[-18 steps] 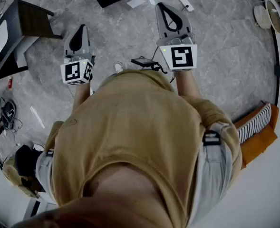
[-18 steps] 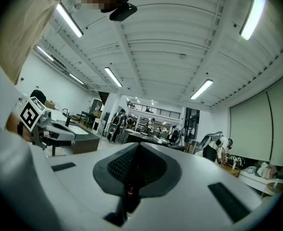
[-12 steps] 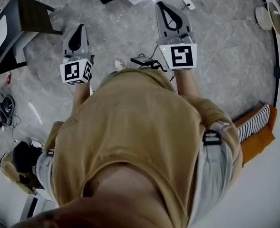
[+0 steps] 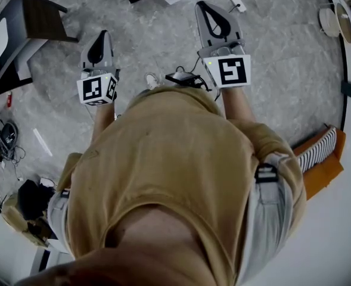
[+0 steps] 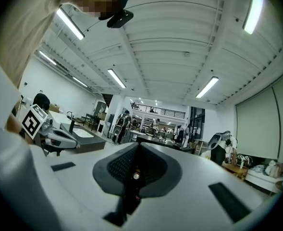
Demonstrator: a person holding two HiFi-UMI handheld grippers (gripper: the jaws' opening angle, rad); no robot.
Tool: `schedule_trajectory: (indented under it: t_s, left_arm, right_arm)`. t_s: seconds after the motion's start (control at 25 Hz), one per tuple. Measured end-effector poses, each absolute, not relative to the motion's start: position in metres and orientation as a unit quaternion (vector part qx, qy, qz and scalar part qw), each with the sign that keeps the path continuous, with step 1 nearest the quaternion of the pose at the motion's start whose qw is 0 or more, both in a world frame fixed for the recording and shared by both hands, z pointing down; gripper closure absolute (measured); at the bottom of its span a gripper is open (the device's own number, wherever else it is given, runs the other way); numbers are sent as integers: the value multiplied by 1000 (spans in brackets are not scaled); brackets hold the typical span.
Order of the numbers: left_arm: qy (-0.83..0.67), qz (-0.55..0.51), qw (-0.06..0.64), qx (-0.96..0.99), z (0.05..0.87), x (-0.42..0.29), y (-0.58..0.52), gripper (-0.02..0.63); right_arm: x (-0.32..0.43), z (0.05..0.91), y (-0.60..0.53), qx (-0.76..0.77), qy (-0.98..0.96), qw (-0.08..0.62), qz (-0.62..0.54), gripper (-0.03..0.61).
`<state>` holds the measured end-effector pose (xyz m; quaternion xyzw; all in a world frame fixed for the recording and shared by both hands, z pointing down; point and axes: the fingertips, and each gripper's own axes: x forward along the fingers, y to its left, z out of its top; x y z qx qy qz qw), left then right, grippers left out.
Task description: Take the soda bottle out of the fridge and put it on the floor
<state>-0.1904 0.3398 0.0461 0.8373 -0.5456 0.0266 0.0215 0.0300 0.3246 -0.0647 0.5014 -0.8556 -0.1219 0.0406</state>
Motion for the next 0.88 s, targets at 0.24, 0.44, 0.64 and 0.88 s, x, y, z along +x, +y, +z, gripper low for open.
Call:
schedule_trajectory:
  t_s: [0.24,0.44,0.64,0.88]
  left_arm:
    - [-499,25,1,866,44,-190,304,612]
    - [-485,18,-9,875,33,-179,278,612]
    - [-494,22,-1,869,39,-166,261,612]
    - [-523,39,-3,851,46,-149,203,612]
  right_arm:
    - [1,-80,317,522,-836,44,-165,577]
    - [12,-84,307,540,-829,34,-141,577]
    - [27,-77,278,528,-837,35,-139,577]
    - [37,-68,204,488,-861,16,-142,577]
